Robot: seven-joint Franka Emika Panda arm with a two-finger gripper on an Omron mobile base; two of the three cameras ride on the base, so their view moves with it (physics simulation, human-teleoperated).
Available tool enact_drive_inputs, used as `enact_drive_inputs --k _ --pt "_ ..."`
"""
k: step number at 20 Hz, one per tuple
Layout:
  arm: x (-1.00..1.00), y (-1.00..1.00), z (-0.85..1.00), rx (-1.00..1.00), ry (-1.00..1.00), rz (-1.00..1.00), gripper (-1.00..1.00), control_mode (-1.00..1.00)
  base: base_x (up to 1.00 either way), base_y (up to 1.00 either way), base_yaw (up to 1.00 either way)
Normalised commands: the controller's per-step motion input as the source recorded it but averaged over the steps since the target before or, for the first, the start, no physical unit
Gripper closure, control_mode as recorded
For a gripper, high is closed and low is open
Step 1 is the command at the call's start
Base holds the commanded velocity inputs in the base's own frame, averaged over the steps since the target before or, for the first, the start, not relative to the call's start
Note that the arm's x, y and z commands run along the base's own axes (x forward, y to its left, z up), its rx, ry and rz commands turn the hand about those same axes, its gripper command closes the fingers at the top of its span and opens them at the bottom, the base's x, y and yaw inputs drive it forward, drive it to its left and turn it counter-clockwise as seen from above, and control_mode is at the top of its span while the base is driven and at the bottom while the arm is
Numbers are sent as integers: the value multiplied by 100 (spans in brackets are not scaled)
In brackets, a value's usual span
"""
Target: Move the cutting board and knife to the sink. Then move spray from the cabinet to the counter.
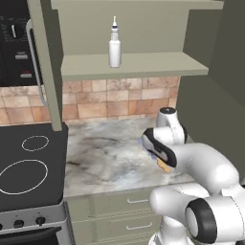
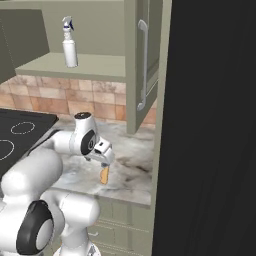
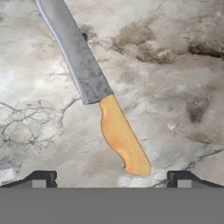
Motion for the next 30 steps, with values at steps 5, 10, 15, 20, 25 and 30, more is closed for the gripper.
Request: enact_drive_inputs --k 5,10,15,20,25,30 --pt "21 -10 -32 0 0 0 -100 -100 0 0 0" --pt "14 0 -27 0 0 0 -100 -100 0 0 0" --pt "1 -3 -24 0 0 0 -100 -100 0 0 0" --pt "0 -11 -29 0 0 0 -100 -100 0 0 0" --pt "0 -5 -34 0 0 0 -100 -100 0 0 0" --pt "0 -3 -40 0 0 1 -100 -100 0 0 0"
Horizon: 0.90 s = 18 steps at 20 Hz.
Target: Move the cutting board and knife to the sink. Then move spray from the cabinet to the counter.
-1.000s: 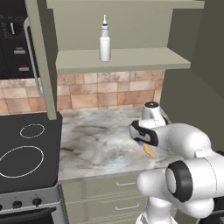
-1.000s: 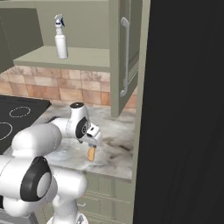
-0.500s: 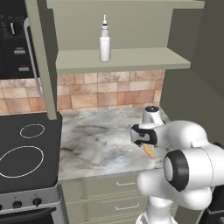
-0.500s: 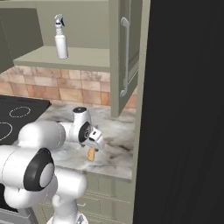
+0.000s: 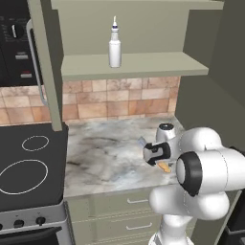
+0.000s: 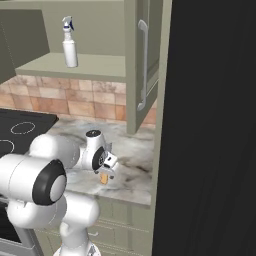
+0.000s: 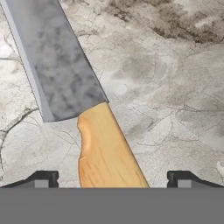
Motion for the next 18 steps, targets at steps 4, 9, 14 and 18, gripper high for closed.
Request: enact_drive_inputs --k 4,9,14,18 --pt "0 0 -46 0 0 1 100 -100 0 0 0" --pt "0 0 -41 0 0 1 100 -100 0 0 0" --pt "-9 2 -12 0 -3 1 100 -100 0 0 0" --pt "-14 13 51 0 -13 0 100 -100 0 0 0"
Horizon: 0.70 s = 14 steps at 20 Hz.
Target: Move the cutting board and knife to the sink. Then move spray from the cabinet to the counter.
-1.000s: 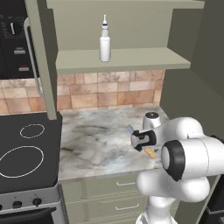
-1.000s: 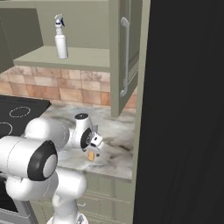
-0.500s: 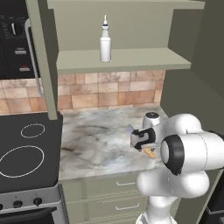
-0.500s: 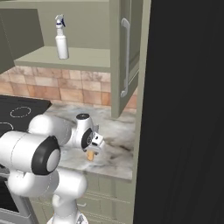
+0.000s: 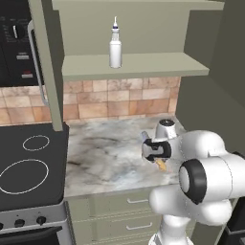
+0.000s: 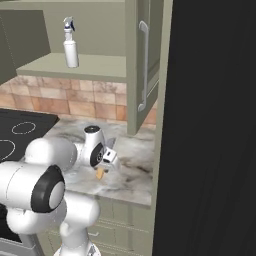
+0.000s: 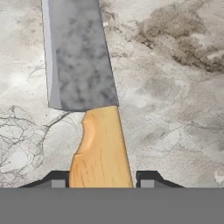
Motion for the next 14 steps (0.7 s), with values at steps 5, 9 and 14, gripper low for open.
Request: enact_drive_inputs --k 5,9,14 --pt "-8 12 100 0 -16 0 100 -100 0 0 0" --pt "0 3 100 -1 -3 1 100 -100 0 0 0" --pt "-24 0 83 -1 7 1 100 -100 0 0 0"
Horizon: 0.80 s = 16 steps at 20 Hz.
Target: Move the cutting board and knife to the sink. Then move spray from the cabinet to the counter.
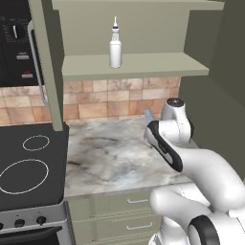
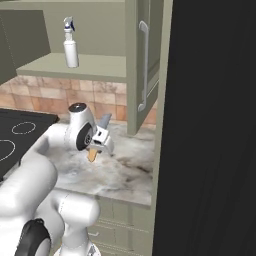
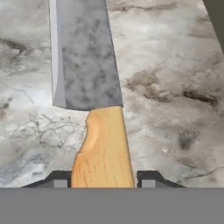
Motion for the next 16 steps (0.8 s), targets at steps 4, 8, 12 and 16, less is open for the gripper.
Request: enact_drive_inputs --k 4,8,12,16 --pt "-49 3 58 -3 9 0 100 -100 0 0 0" --pt "-50 0 43 -2 6 0 100 -100 0 0 0" --pt "-39 0 24 -2 7 0 100 -100 0 0 0" --pt "-31 0 4 0 7 0 100 -100 0 0 0"
